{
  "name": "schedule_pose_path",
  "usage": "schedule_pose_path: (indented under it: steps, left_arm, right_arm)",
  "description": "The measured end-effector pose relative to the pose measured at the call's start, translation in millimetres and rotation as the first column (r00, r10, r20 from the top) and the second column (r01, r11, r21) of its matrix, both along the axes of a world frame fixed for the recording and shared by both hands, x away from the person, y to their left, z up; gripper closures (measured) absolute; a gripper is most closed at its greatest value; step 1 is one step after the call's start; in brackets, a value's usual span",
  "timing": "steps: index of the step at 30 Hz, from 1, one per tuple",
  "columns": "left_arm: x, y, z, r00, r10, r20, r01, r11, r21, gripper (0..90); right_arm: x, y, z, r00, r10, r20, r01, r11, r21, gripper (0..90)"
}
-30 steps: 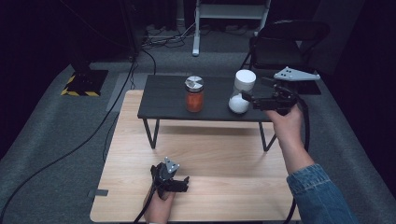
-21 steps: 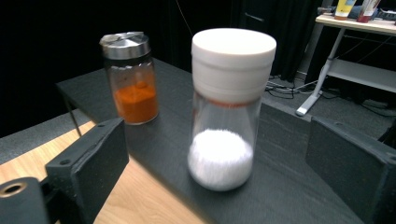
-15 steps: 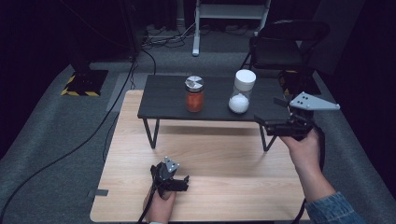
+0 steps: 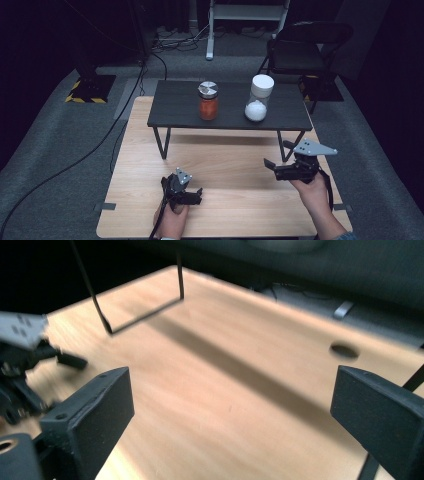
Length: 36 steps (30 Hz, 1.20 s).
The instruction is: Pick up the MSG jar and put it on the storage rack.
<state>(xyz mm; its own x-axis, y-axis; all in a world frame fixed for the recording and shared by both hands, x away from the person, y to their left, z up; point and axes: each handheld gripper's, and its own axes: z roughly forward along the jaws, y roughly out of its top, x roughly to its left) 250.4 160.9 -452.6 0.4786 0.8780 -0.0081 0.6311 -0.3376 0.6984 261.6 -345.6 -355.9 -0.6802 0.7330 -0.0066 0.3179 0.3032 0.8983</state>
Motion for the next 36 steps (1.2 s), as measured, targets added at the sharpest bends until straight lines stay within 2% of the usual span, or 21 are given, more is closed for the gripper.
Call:
schedule_pose_path:
  steps: [6,9,12,15,18,25,30,32,33,36]
  left_arm:
    - [-0.1,0.0,-0.1,1.0000,0.000,0.000,0.000,1.0000,-0.001,0.1]
    - [-0.1,0.0,-0.1,1.0000,0.000,0.000,0.000,1.0000,-0.001,0.1]
    - [-0.1,-0.1,0.0,1.0000,0.001,0.000,-0.001,1.0000,-0.001,0.1]
    - [-0.1,-0.2,0.1,1.0000,0.001,-0.001,-0.001,1.0000,0.000,0.1]
    - [-0.1,-0.2,0.1,1.0000,0.002,-0.001,-0.002,1.0000,0.000,0.1]
    - [-0.5,-0.4,-0.2,1.0000,0.003,0.000,-0.003,1.0000,-0.002,0.1]
    - [-0.5,-0.4,-0.2,1.0000,0.004,0.001,-0.004,1.0000,-0.002,0.1]
    - [-0.5,-0.4,-0.2,1.0000,0.004,0.001,-0.004,1.0000,-0.002,0.1]
    - [-0.5,-0.5,-0.2,1.0000,0.004,0.000,-0.004,1.0000,-0.001,0.1]
    - [-0.6,-0.4,-0.2,1.0000,0.004,0.001,-0.004,1.0000,-0.002,0.1]
  right_arm:
    - [-1.5,4.3,-47.2,0.9964,-0.016,-0.083,0.016,0.9999,0.005,3.2]
    - [-3.2,6.7,-69.2,0.9918,-0.044,-0.120,0.041,0.9989,-0.022,3.2]
    - [0.8,10.7,-80.0,0.9811,-0.072,-0.180,0.063,0.9965,-0.055,3.2]
    - [-0.3,16.9,-88.8,0.9784,-0.086,-0.188,0.068,0.9924,-0.103,3.2]
    - [0.0,24.6,-92.0,0.9755,-0.100,-0.196,0.073,0.9879,-0.137,3.2]
    - [-3.4,35.3,-94.7,0.9797,-0.097,-0.175,0.070,0.9852,-0.157,3.2]
    - [-2.2,37.5,-96.3,0.9748,-0.121,-0.187,0.091,0.9824,-0.163,3.2]
    - [-0.6,40.4,-96.9,0.9703,-0.138,-0.198,0.101,0.9772,-0.187,3.3]
    - [2.4,43.7,-95.2,0.9643,-0.149,-0.219,0.103,0.9725,-0.209,2.3]
    - [3.1,46.1,-94.6,0.9648,-0.146,-0.219,0.097,0.9703,-0.222,0.2]
